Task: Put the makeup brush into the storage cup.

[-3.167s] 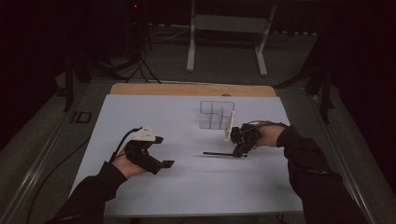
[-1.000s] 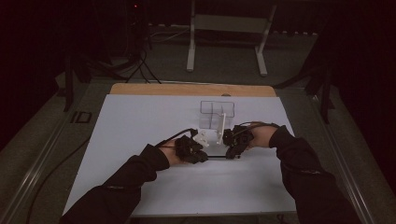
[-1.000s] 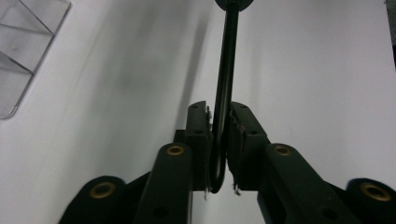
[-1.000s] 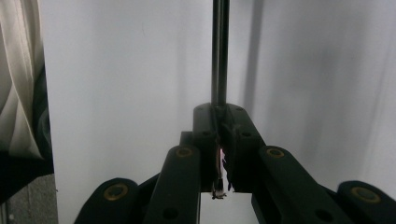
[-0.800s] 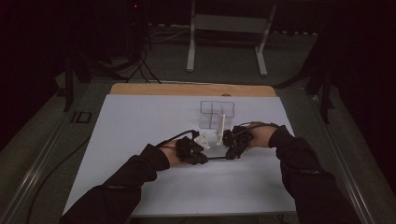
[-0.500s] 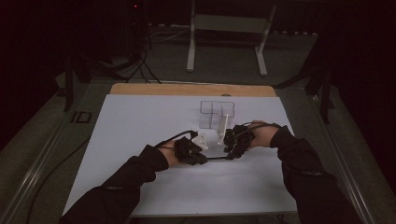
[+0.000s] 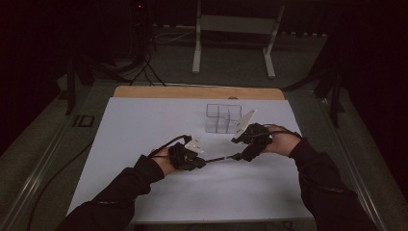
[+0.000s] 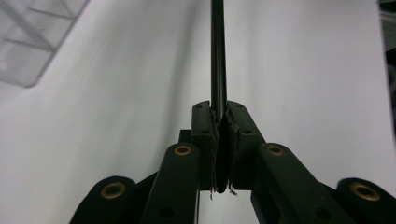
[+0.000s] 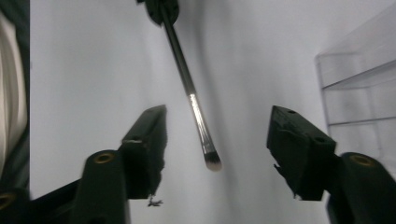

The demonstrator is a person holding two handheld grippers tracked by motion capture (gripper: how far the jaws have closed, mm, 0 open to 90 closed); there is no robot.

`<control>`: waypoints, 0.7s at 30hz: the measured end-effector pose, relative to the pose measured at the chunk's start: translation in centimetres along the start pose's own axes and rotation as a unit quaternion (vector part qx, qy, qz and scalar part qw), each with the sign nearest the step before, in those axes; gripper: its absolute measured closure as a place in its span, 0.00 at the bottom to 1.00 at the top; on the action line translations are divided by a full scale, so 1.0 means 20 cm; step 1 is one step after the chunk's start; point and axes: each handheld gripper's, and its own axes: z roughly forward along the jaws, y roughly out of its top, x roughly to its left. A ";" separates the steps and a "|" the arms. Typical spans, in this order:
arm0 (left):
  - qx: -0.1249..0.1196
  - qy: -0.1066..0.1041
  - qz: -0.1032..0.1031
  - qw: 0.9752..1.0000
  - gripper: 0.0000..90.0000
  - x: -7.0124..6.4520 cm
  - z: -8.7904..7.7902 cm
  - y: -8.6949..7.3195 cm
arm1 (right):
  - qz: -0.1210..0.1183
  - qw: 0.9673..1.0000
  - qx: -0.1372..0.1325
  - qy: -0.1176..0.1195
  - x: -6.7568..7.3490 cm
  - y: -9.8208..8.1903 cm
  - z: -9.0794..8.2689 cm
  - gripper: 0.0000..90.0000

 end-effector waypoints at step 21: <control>-0.087 0.072 -0.112 0.987 0.95 -0.04 -0.22 -0.15 | 0.108 0.972 -0.189 -0.090 0.13 -0.17 -0.05 0.13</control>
